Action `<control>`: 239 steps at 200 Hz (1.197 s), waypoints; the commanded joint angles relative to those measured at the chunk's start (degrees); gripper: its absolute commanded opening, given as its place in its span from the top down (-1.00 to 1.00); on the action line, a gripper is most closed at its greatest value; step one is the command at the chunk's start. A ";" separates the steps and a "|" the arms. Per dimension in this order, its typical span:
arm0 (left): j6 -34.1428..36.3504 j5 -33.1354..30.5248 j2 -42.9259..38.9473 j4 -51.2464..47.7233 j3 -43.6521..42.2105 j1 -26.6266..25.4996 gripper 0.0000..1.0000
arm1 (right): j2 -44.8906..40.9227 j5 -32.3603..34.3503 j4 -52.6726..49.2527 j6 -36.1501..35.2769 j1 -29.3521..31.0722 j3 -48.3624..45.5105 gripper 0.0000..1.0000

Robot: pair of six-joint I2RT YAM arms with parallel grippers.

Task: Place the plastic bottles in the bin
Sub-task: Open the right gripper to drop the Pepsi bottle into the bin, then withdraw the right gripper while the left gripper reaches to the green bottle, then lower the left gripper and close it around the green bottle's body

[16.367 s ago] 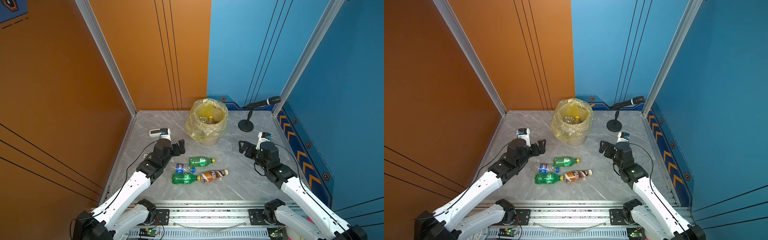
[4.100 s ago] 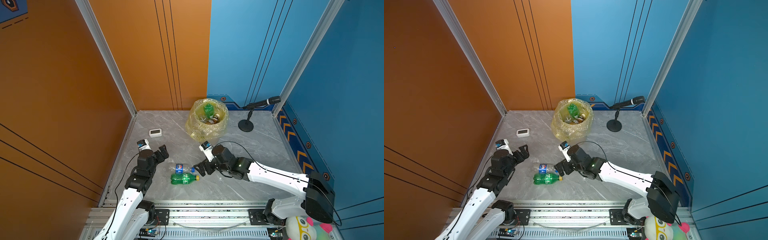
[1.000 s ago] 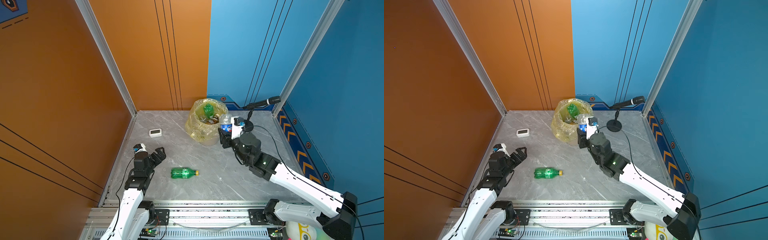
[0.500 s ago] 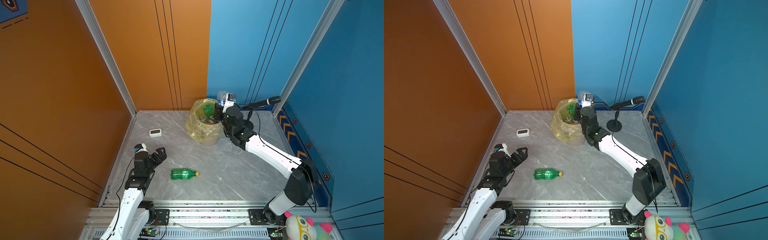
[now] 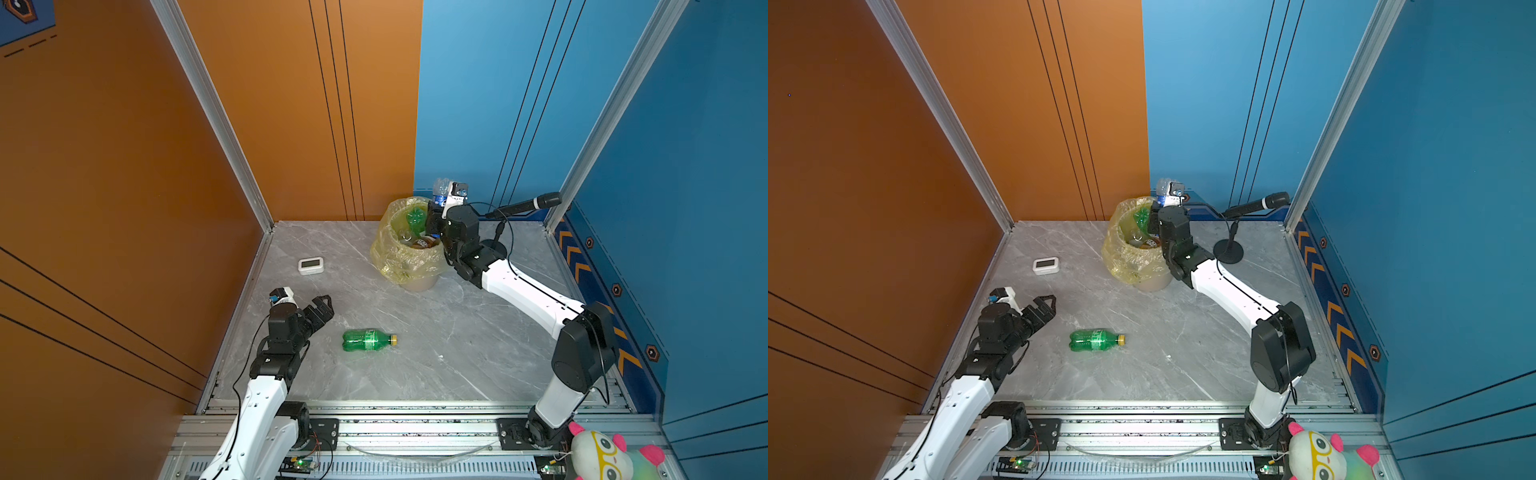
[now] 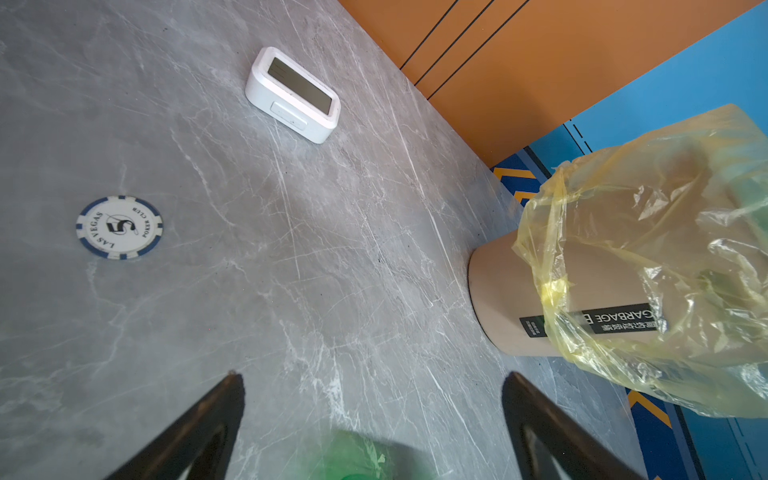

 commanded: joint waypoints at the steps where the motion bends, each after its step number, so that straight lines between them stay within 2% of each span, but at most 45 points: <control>1: 0.84 1.26 0.19 -0.39 -0.17 0.43 -0.95 | 1.08 -1.52 -1.28 1.00 -0.01 2.40 -0.38; 18: 0.93 1.51 0.11 -0.48 0.00 0.43 -0.95 | 0.71 -1.23 -3.75 1.65 -0.08 3.44 -0.82; 29: 1.17 1.60 0.27 -1.15 0.25 0.43 -0.95 | -0.83 -0.47 -3.64 2.40 -0.16 2.65 -1.00; 74: 3.10 3.34 2.07 -3.78 2.73 0.42 -0.95 | -14.47 0.70 -2.49 5.32 -0.54 -6.25 -0.99; 109: 4.71 6.21 4.96 -7.14 5.90 -0.90 -0.95 | -27.93 0.21 -3.75 10.10 -0.62 -21.89 -0.99; 134: 4.06 6.49 5.62 -15.15 8.26 -3.76 -0.95 | -35.50 1.16 -9.03 12.60 -1.28 -30.92 -0.99; 158: -0.02 3.55 3.50 -23.14 9.78 -9.02 -0.95 | -40.22 1.22 -14.69 13.47 -2.42 -35.80 -0.99; 199: -12.10 -6.99 -2.83 -33.55 9.41 -21.30 -0.95 | -45.18 0.03 -18.64 13.65 -4.61 -39.92 -0.99; 221: -20.15 -10.08 -5.12 -34.80 7.44 -26.52 -0.95 | -46.53 -0.86 -18.69 13.56 -5.33 -41.06 -0.99; 239: -26.63 -15.11 -6.71 -32.94 5.55 -32.31 -0.95 | -47.15 -1.35 -18.79 13.24 -5.69 -41.61 -1.00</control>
